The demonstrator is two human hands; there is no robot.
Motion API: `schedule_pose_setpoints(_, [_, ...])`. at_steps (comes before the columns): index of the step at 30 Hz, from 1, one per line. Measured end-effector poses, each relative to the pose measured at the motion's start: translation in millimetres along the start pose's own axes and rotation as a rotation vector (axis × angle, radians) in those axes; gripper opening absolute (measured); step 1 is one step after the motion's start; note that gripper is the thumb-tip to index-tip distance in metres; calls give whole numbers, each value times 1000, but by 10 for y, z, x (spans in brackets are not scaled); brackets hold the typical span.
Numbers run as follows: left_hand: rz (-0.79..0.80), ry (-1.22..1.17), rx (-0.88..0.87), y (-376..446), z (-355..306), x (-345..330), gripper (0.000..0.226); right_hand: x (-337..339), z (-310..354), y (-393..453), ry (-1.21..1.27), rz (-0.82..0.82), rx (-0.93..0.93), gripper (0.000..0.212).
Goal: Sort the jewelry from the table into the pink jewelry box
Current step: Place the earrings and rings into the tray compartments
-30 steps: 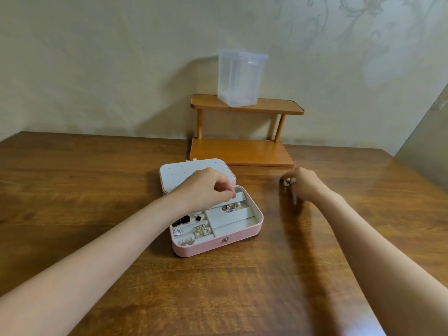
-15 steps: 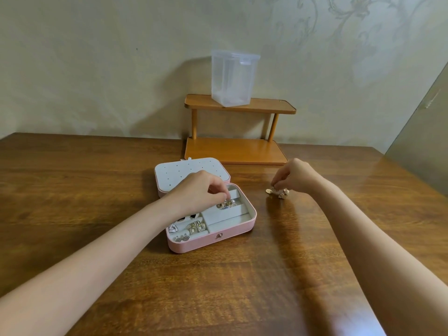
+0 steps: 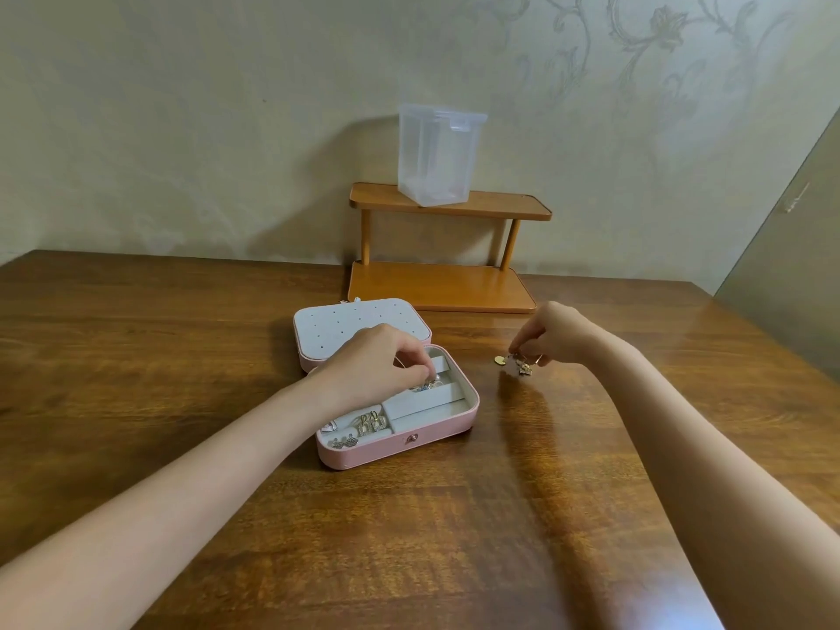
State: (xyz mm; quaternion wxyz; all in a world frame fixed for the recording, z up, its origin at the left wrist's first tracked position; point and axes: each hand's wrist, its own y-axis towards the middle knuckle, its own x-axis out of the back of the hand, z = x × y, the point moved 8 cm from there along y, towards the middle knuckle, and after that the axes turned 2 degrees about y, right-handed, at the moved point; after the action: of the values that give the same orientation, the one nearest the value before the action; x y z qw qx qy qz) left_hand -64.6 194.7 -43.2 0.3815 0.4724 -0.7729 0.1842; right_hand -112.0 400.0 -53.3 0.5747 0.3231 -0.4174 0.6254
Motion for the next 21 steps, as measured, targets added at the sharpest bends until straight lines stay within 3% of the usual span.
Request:
schedule_pose_setpoints(6, [-2,9,-2,-35,-20,1,15,-8,0,-36,37,17,-10,19])
schedule_pose_setpoints(10, [-38,-2,13,-39,12,37,15,59,150,-103,197,-31,47,17])
schedule_pose_setpoints(14, [-156,-52,33,-19,67,165,15,-47,544,-252,343,114,167,12])
schedule_pose_setpoints(18, [-147,-65,61,-11,99,165,16,-282,882,-303,251,243,278,11])
schedule_pose_setpoints(21, [-117,-38,68,8,129,133,16,-280,882,-239,168,208,283,16])
